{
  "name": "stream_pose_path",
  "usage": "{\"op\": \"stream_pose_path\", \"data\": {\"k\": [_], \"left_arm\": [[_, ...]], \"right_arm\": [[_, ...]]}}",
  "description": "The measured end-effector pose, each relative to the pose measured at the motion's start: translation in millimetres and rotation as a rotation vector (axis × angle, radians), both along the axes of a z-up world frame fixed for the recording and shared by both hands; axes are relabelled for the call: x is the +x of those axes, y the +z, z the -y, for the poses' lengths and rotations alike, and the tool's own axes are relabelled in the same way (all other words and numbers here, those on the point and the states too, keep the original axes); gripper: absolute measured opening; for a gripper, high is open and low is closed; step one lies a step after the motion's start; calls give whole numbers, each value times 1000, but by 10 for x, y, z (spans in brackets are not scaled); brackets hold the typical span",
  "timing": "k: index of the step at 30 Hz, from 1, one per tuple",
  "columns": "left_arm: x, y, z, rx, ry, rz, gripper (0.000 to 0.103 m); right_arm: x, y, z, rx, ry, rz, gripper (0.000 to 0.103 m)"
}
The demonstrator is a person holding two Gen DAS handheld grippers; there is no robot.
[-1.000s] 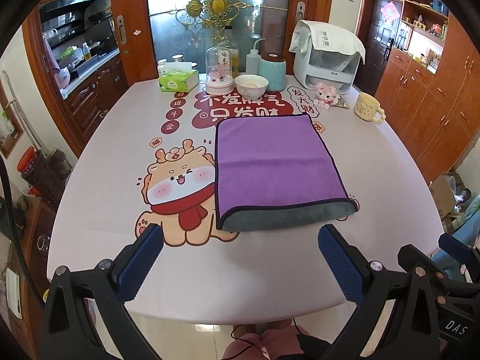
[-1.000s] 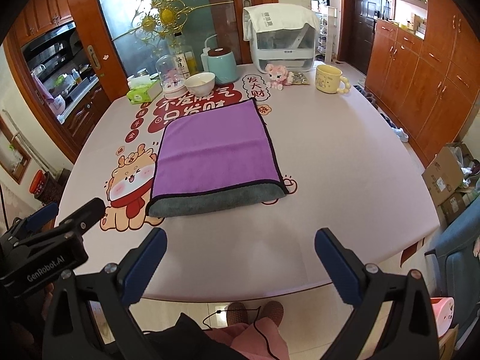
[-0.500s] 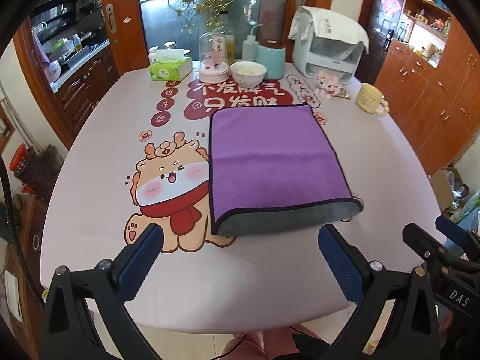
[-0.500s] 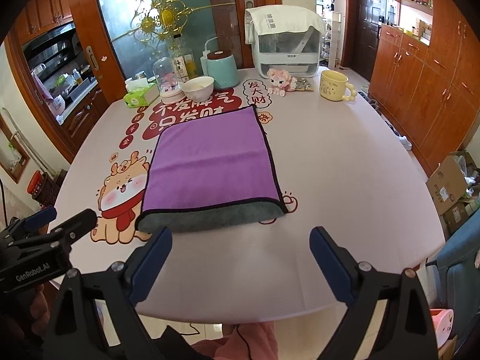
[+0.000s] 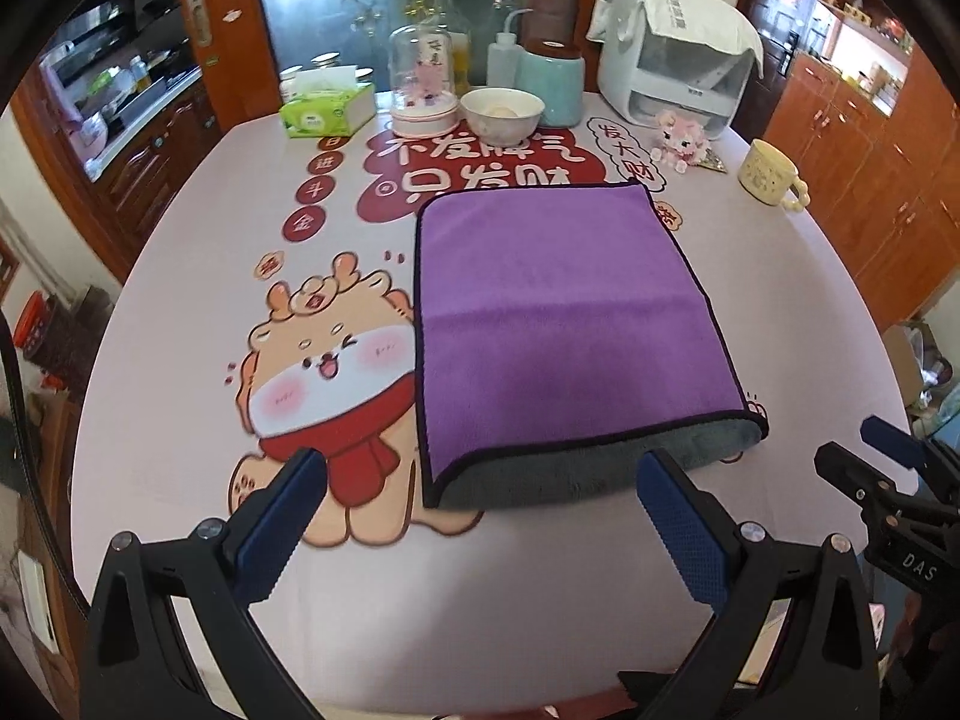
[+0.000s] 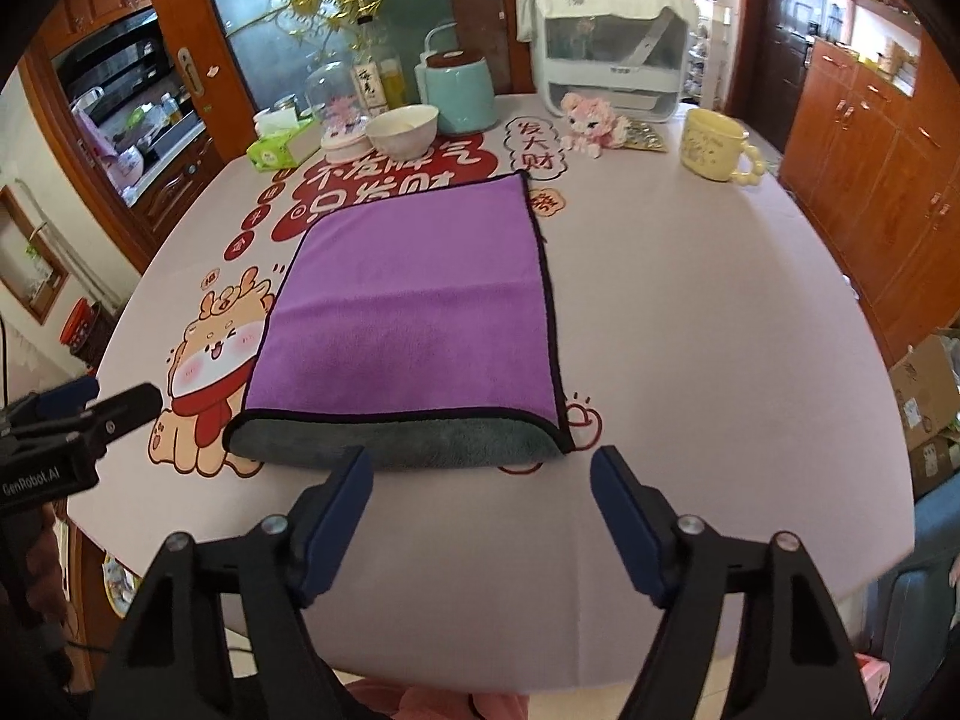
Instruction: Fold towel
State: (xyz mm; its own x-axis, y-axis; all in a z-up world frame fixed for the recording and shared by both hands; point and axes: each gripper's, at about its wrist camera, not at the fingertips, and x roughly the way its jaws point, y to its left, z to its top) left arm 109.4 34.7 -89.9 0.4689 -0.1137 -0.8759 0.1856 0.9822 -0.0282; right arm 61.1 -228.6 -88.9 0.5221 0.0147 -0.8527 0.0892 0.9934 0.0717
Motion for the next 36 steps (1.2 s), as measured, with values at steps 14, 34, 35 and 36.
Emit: {"op": "stream_pose_path", "data": {"k": [14,34,35,36], "left_arm": [[476,-497,129,28,-127,-43,102],[676,-1127,15,-18,-153,-233,92],[676,-1139,17,-28,-156,-241,90],[680,-1141,24,-34,-155,-245,90]], "right_arm": [[468,-490,102,-85,227,-16,71],[633,-1096,222,-26,396,-124,57],[631,-1114,216,-25,401,-130,56],[627,-1129,215,-24,403,-133,54]]}}
